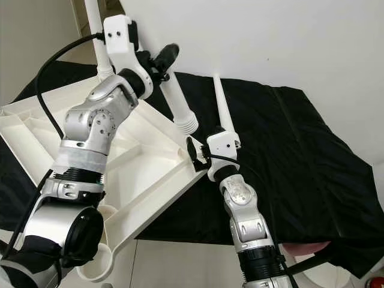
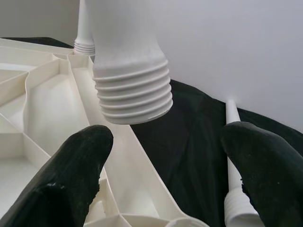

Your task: Building children table

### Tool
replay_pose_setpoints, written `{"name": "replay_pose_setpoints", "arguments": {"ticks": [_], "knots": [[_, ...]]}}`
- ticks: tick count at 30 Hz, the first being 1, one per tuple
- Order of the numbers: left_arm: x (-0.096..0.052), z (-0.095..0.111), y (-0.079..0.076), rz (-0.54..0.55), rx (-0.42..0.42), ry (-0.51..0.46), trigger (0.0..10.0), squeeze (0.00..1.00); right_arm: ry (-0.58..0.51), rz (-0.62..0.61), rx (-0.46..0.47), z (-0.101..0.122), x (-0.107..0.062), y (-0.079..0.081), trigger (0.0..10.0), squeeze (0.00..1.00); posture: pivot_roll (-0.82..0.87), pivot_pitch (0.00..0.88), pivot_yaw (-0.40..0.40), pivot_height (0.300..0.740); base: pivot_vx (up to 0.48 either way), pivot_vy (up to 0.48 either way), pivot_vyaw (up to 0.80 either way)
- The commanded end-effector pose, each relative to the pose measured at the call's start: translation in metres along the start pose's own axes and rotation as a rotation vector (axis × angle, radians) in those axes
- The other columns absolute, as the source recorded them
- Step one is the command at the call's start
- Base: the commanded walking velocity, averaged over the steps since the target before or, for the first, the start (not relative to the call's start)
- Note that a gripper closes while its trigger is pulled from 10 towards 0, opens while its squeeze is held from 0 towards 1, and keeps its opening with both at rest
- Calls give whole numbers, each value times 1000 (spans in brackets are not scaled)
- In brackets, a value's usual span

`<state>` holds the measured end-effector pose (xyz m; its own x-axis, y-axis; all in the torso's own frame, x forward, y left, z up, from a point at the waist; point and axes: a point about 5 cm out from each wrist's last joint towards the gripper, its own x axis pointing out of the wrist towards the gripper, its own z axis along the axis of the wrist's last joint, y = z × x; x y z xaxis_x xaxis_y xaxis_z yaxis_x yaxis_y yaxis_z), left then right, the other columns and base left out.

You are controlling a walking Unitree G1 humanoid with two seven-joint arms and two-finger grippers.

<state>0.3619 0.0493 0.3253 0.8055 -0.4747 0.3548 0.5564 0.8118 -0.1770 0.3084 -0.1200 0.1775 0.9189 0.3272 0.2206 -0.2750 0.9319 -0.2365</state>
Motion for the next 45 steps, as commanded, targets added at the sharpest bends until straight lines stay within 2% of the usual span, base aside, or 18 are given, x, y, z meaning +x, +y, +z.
{"name": "replay_pose_setpoints", "arguments": {"ticks": [1, 2, 4, 7, 10, 13, 19, 24, 35, 45], "knots": [[0, 2, -12, -15, 44, -40, 10000, 0, -9, 29, -30, 6, 4, 0, 10000, 0, -12, 0, -111, 740, 0, 0, 0], [0, 2, -12, -15, 44, -40, 10000, 0, -9, 29, -30, 6, 4, 0, 10000, 0, -12, 0, -111, 740, 0, 0, 0], [-2, -1, -24, -22, 67, -55, 10000, 0, -1, 47, -51, 9, 11, 4, 10000, 0, -6, 0, -116, 740, 0, 0, 0], [-2, -2, -28, -25, 69, -59, 10000, 0, 5, 45, -51, 10, 12, 4, 10000, 0, -1, 0, -117, 740, 0, 0, 0], [-5, -9, -43, -48, 118, -64, 10000, 0, 11, 37, -47, 14, 18, 6, 10000, 0, 5, 0, -121, 740, 0, 0, 0], [-6, -12, -48, -60, 143, -60, 10000, 0, 17, 30, -47, 16, 21, 6, 10000, 0, 7, 0, -122, 740, 0, 0, 0], [-7, -15, -52, -70, 160, -60, 10000, 0, 23, 18, -38, 17, 26, 6, 10000, 0, 8, 0, -121, 740, 0, 0, 0], [-9, -20, -64, -97, 160, -55, 10000, 0, 30, -18, -36, 21, 37, 5, 10000, 0, 9, 0, -120, 740, 0, 0, 0], [-11, -23, -73, -120, 157, -51, 10000, 0, 16, -55, -36, 26, 46, 2, 10000, 0, 7, 0, -121, 740, 0, 0, 0], [-11, -22, -76, -125, 145, -53, 10000, 0, 5, -79, -37, 26, 48, -2, 10000, 0, 10, 0, -122, 740, 0, 0, 0]]}}
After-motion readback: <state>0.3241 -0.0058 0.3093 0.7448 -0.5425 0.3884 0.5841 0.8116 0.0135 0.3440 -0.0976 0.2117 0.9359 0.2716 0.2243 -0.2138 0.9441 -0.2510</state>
